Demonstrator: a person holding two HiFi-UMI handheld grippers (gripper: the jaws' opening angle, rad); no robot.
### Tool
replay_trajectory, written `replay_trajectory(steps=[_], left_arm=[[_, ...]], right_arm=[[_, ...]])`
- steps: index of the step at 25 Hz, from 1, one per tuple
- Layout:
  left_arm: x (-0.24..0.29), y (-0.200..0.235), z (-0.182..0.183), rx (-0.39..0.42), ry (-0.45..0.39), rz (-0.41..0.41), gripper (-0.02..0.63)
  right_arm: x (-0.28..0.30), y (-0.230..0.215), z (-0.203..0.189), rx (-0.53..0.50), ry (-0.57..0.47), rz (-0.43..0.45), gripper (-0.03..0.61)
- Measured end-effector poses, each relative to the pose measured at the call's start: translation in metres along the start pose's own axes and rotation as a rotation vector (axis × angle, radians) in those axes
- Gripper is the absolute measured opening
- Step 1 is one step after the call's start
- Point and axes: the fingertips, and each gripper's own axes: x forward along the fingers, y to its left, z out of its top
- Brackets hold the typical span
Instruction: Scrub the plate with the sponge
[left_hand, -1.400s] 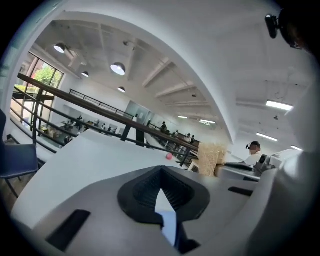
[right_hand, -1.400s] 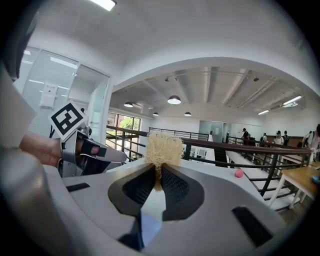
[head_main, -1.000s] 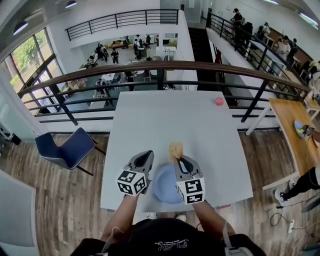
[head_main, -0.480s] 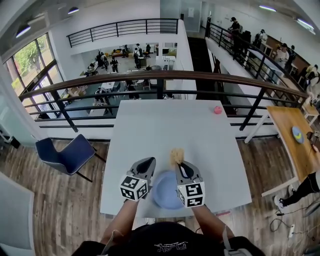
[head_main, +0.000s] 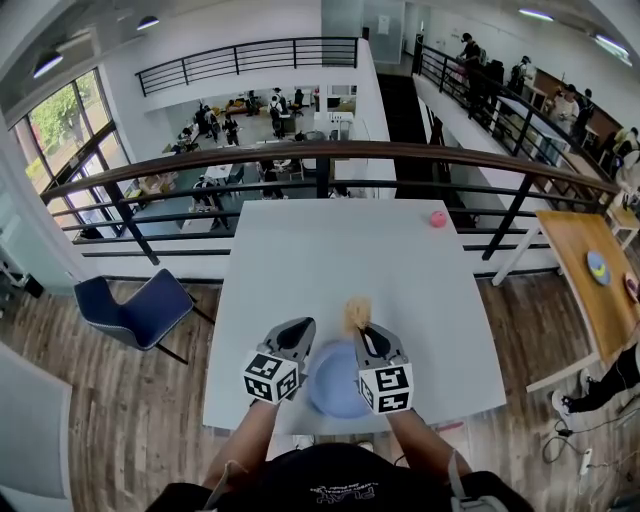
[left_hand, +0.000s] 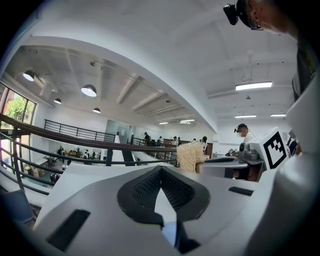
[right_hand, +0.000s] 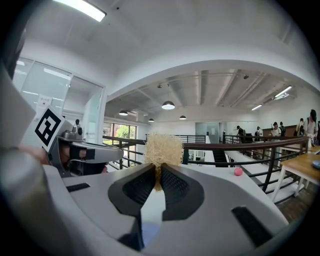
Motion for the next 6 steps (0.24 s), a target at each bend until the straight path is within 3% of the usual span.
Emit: replay_trajectory(steps=[6], left_arm=[[0.0026, -0.0022, 0.0055, 0.029, -0.03, 0.013, 0.012]], right_arm=[[-0.0011, -0.0081, -0.0057, 0.006, 0.007, -0.006, 0.044]])
